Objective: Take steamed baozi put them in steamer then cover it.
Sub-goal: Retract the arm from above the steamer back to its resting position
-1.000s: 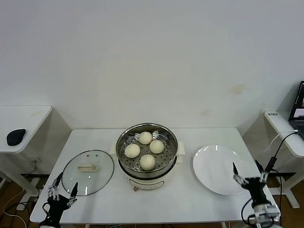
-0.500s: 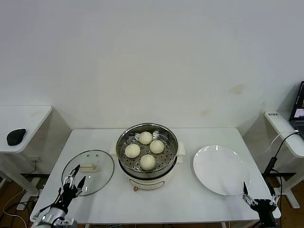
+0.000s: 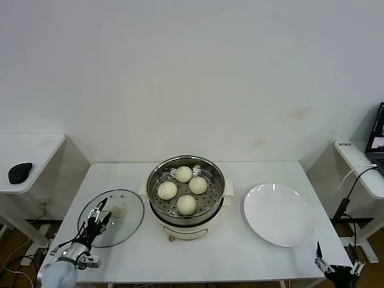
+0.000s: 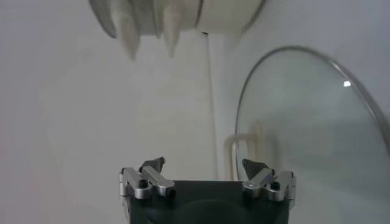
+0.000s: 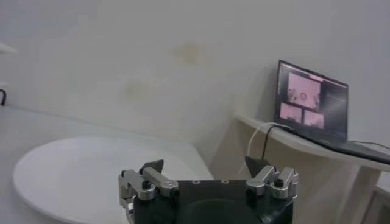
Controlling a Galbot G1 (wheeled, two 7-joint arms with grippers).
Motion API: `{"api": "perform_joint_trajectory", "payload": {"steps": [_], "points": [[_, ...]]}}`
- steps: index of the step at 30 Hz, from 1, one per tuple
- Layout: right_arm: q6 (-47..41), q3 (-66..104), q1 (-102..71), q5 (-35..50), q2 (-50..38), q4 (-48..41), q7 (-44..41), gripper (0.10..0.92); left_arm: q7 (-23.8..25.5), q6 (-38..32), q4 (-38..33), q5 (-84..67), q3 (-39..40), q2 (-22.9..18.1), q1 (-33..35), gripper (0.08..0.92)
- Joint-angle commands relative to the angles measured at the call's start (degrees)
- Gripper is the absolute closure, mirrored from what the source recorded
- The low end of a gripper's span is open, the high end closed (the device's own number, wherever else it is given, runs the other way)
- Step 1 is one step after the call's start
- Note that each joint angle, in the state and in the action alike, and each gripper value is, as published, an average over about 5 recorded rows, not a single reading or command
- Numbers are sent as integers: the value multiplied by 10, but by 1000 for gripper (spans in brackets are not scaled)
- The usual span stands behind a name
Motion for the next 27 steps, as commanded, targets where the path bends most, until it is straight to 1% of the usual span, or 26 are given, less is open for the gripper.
{"api": "perform_joint_trajectory", "payload": {"steps": [1, 3, 5, 15, 22, 25, 27], "points": [[6, 17, -5, -5, 11, -6, 1, 203, 6, 4, 49, 8, 26, 9, -55, 183], [7, 15, -3, -5, 10, -10, 0, 203, 11, 8, 41, 5, 27, 10, -52, 204], [8, 13, -1, -6, 10, -13, 0, 203, 15, 11, 36, 3, 28, 11, -50, 251], [9, 13, 1, -7, 4, -19, -1, 203, 22, 20, 60, 3, 31, 5, -63, 536], [13, 11, -2, -13, 4, -19, -2, 203, 2, 18, 61, -10, 26, -1, -58, 744], [14, 8, -2, -16, 4, -19, -2, 203, -6, 17, 46, -16, 21, -2, -50, 824], [14, 6, -3, -19, 4, -19, -2, 203, -11, 18, 27, -17, 14, -3, -40, 855]]}}
